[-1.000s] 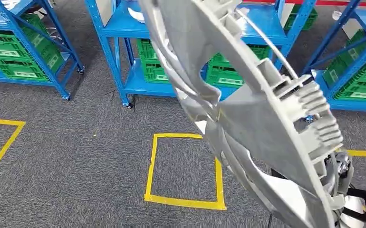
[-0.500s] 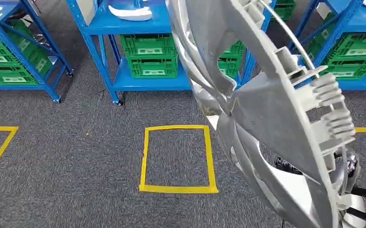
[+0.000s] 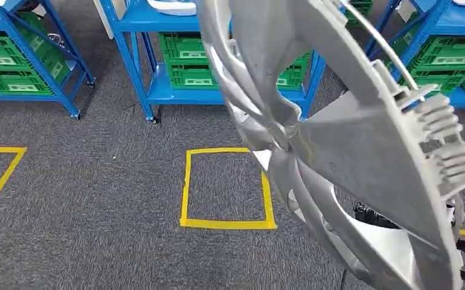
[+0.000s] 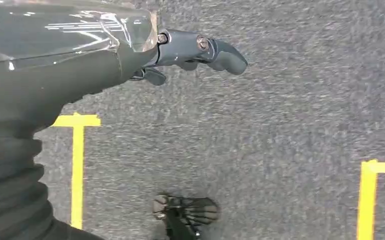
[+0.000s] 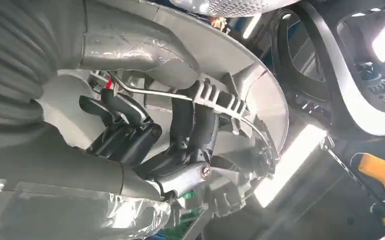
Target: Take the parts from the cabinet and place them on the table.
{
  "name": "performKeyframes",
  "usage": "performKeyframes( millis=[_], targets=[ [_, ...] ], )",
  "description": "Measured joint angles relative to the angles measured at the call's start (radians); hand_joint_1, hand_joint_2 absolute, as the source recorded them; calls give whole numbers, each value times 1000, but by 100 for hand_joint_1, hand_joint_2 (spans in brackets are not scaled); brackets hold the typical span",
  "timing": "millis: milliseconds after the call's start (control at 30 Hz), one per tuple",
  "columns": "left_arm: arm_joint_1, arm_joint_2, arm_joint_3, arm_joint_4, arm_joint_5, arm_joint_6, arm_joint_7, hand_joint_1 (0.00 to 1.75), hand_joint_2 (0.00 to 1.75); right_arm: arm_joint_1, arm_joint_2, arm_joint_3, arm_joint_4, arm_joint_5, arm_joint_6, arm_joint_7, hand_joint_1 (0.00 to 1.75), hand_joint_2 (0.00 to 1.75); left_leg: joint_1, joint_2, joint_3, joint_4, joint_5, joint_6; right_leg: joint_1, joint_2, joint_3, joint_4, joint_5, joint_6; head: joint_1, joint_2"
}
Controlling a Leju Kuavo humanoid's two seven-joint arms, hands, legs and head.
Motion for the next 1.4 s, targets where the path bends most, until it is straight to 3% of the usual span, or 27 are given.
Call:
performKeyframes(
  millis=[67, 100, 133, 167, 300, 367, 433, 467, 500, 533, 600, 667, 700, 800, 833, 867, 900, 933, 967, 1033, 1100, 1167, 1200, 1267, 1300, 1333, 1400],
  targets=[
    [0, 0, 1, 0, 0, 0, -1, 0, 175, 0, 0, 0, 0, -5, 3, 6, 175, 175, 6, 1, -44, 21, 18, -10, -7, 0, 83, -88, 70, 33, 0, 0],
    [0, 0, 1, -1, 0, -2, -2, 0, 175, -1, 0, 0, 0, -7, 4, 10, 175, 175, 8, 1, -64, 37, 23, -16, -11, -1, 143, -170, 76, 37, 0, 0],
    [0, 1, 1, -3, 0, -3, -2, 0, 175, -3, 1, 0, 0, -8, 4, 13, 175, 175, 4, 1, -83, 56, 26, -22, -15, -1, 204, -261, 40, 32, 2, 0],
    [0, 1, 1, -8, 0, -3, -2, 0, 175, -4, 2, 0, 0, -9, 4, 17, 175, 175, 5, 0, -98, 72, 30, -27, -3, 4, 245, -331, 6, 20, 0, 0],
    [2, 2, 9, -11, 1, -6, -3, 0, 175, -2, 5, 1, 6, -16, 5, 28, 175, 175, 12, 1, -117, 78, 52, -47, -9, 0, 199, -311, 27, -18, 1, 0],
    [4, 2, 13, -11, 1, -6, -4, 0, 175, -3, 10, 1, 7, -19, 5, 29, 175, 175, 16, -2, -133, 155, -75, -62, -7, 0, 177, -310, 51, -32, -5, 0],
    [4, 2, 16, -11, 1, -6, -6, 0, 175, -1, 13, 1, 7, -15, 2, 36, 175, 175, 19, -3, -157, 303, -178, -70, -2, 0, 155, -309, 75, -35, -8, 0],
    [4, 2, 17, -11, 1, -6, -7, 0, 175, -1, 15, 1, 7, -13, 1, 39, 175, 175, 20, -3, -162, 362, -189, -70, 1, 0, 140, -306, 87, -34, -8, 0],
    [2, 1, 17, -11, 0, -6, -7, 0, 175, -1, 16, 1, 7, -13, 0, 41, 175, 175, 20, -3, -151, 389, -165, -68, 3, 0, 122, -303, 98, -34, -8, 0],
    [2, 1, 17, -11, 0, -6, -8, 0, 175, -1, 17, 1, 7, -12, 0, 43, 175, 175, 20, -4, -122, 372, -129, -64, 5, 0, 107, -301, 109, -33, -8, 0],
    [1, 1, 16, -11, 0, -6, -8, 0, 175, -1, 19, 1, 7, -10, -1, 45, 175, 175, 17, -6, -9, 237, -78, -46, 12, 3, 82, -300, 130, -32, -9, 0],
    [2, 3, 16, -18, 2, -6, -8, 0, 175, -2, 20, 0, 5, -5, -3, 49, 175, 175, 7, -12, 121, 45, -135, -21, 18, 3, 71, -299, 148, -22, -8, 0],
    [0, 3, 15, -18, 5, -2, -7, 0, 175, -2, 20, 1, 5, 1, -10, 58, 175, 175, 3, -13, 126, 30, -140, -30, 11, 1, 69, -303, 160, -16, -6, 0],
    [7, 4, 14, -20, 46, 19, 12, 0, 175, 0, 21, 1, 5, 14, -44, 100, 175, 175, -4, -9, 100, 8, -92, -9, 4, 1, 58, -317, 187, 3, -10, 0],
    [8, 3, 9, -20, 61, 22, 18, 0, 175, 3, 20, 1, 5, 21, -51, 103, 175, 175, 0, -3, 93, 0, -74, -4, 3, 3, 43, -302, 156, -5, -10, 0],
    [11, 3, 1, -25, 73, 23, 25, 0, 175, 3, 19, 1, 5, 26, -52, 103, 175, 175, 0, -4, 74, 0, -58, 7, 5, 4, 24, -254, 94, -20, -6, 0],
    [17, 4, -8, -29, 78, 24, 32, 0, 175, 5, 18, 1, 4, 30, -53, 101, 175, 175, -1, -3, 57, 1, -44, 5, 4, 4, 9, -189, 37, -28, -5, 0],
    [20, 3, -12, -30, 83, 24, 35, 0, 175, 8, 18, 1, 4, 33, -53, 101, 175, 175, -3, -3, 38, 2, -29, 6, 3, 4, -8, -107, -10, -29, -6, 0],
    [22, 2, -16, -31, 86, 24, 37, 0, 175, 9, 17, 1, 4, 34, -53, 100, 175, 175, -3, -3, 19, 4, -15, 6, 4, 5, -19, -35, -30, -22, -5, 0],
    [23, 2, -22, -31, 87, 24, 38, 0, 175, 11, 16, 1, 4, 35, -53, 100, 175, 175, -2, -1, -23, 10, 13, 2, 0, 4, 5, 13, 13, 10, -5, 0],
    [25, 2, -29, -31, 89, 24, 42, 0, 175, 10, 15, 1, 4, 35, -53, 100, 175, 175, 2, -1, -67, 26, 37, -7, -5, 4, 101, -92, 69, 35, -6, 0],
    [31, 1, -34, -37, 104, 29, 53, 0, 175, 9, 15, 2, 0, 44, -54, 100, 175, 175, -4, -3, -103, 60, 47, -17, -5, 4, 256, -290, 24, 23, -3, 0],
    [36, 1, -41, -41, 113, 32, 56, 0, 175, 10, 15, 2, -5, 48, -55, 92, 175, 175, -3, -2, -115, 69, 56, -24, -2, 4, 267, -345, -18, 5, -8, 0],
    [45, 1, -53, -47, 120, 33, 64, 0, 175, 18, 15, -1, -5, 43, -54, 68, 175, 175, 3, -2, -122, 63, 85, -36, 7, 5, 243, -323, -4, -6, -7, 0],
    [51, 1, -56, -49, 122, 33, 65, 0, 175, 21, 16, -3, -4, 34, -46, 55, 175, 175, 3, -4, -127, 63, 96, -42, 1, 4, 233, -326, 8, -18, -6, 0],
    [55, 0, -59, -52, 121, 32, 65, 0, 175, 20, 18, -3, -3, 25, -31, 46, 175, 175, 10, -7, -135, 71, 73, -49, -4, -2, 222, -326, 21, -26, -6, 0],
    [56, 0, -61, -52, 115, 32, 61, 0, 175, 19, 20, -3, -4, 15, -8, 37, 175, 175, 16, -6, -150, 159, -66, -64, -4, -2, 196, -326, 47, -39, -13, 0]
  ],
)
